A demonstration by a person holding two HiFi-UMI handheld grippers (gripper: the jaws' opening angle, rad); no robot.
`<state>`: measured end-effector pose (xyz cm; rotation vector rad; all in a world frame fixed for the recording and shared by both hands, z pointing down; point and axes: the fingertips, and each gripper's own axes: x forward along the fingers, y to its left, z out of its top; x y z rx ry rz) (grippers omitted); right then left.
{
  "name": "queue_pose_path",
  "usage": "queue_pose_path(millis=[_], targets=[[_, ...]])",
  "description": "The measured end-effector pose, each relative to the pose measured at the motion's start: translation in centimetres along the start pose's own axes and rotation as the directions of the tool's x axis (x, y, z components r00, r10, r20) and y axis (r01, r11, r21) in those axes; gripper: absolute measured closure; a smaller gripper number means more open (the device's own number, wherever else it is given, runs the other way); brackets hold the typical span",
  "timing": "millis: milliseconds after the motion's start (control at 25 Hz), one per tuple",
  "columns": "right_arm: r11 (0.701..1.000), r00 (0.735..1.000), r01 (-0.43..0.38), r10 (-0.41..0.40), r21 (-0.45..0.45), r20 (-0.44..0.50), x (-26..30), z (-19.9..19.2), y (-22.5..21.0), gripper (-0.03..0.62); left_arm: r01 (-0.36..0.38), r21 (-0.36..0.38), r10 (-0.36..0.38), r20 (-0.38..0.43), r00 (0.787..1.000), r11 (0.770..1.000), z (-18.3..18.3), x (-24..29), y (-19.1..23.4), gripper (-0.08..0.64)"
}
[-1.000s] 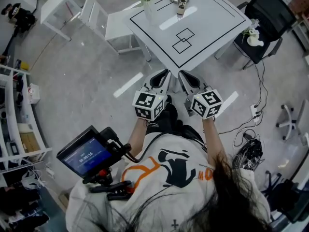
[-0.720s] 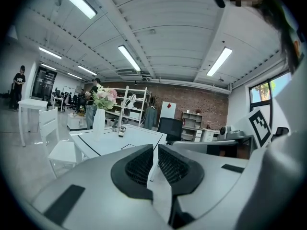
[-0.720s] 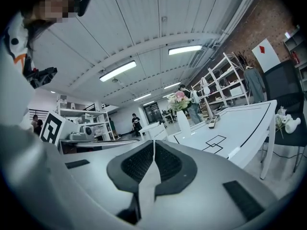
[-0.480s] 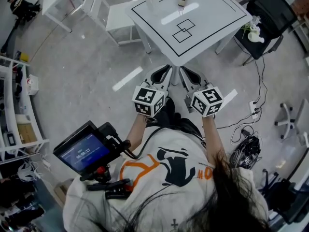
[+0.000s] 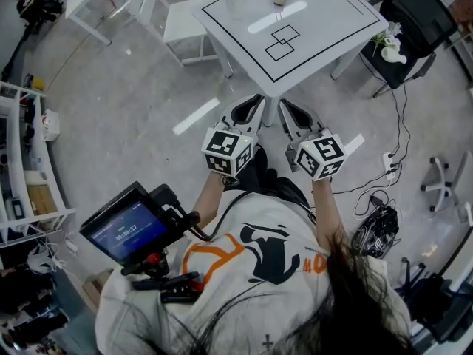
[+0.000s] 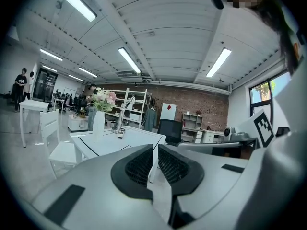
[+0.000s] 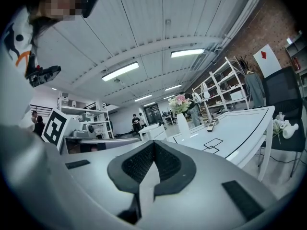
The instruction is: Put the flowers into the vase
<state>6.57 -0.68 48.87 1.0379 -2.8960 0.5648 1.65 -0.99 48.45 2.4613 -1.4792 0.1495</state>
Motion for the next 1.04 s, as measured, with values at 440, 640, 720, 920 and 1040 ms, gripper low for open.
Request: queue_pose_path(millis=[440, 640, 720, 920, 1040], targets=[[1.000, 1.000, 0.005, -0.005, -0.025, 0.001, -0.38, 0.02, 0.23, 0.580, 0.012, 0.013, -0.012, 0.006, 1.000, 1.000, 0.35, 0.19, -0.45, 0.519], [1.000, 1.000, 0.008, -0.008, -0.027, 0.005, -0.54, 0.07, 0.10, 0.580, 0.020, 0.017, -0.020, 0.004, 1.000, 1.000, 0.24, 0.28, -0.79, 0.520], [1.000, 1.000, 0.010, -0.009, -0.025, 0.006, -0.49, -0.04, -0.01, 0.580, 0.023, 0.021, -0.023, 0.000, 1.000, 1.000, 0.07, 0.33, -0.84, 0.519], [1.000, 1.000, 0.012, -0.012, -0.023, 0.007, -0.23, -0.24, -0.31, 0.580, 0.025, 0.029, -0.025, -0.007, 1.000, 0.999, -0.29, 0.36, -0.76, 0.520], [1.000, 1.000, 0.010, -0.010, -0.025, 0.009, 0.02, -0.27, -0.25, 0.580, 0.022, 0.032, -0.022, -0.008, 1.000, 0.999, -0.37, 0.26, -0.53, 0.519]])
